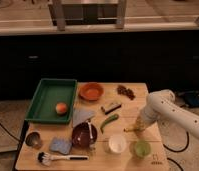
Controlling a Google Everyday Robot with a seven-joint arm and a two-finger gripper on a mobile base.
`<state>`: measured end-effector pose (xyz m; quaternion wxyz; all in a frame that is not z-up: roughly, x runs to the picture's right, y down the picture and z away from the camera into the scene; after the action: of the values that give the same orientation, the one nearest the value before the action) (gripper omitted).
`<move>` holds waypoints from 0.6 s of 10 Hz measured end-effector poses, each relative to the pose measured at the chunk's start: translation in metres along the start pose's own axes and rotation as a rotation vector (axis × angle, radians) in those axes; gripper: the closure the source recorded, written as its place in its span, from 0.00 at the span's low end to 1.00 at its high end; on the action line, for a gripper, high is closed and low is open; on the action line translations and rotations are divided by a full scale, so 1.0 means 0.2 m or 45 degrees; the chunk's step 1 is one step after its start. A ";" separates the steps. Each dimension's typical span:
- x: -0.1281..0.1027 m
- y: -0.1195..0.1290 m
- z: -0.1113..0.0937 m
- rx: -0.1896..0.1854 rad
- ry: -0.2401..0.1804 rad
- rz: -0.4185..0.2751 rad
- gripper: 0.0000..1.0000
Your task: Place banana in red bowl
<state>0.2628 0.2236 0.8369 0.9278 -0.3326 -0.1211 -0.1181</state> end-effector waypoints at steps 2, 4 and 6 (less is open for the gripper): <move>0.03 -0.01 -0.04 0.012 0.002 0.015 1.00; 0.07 -0.02 -0.13 0.048 0.004 0.032 1.00; 0.10 -0.02 -0.21 0.081 0.007 0.045 1.00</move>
<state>0.2865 0.1900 0.8138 0.9402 -0.3047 -0.1161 -0.0985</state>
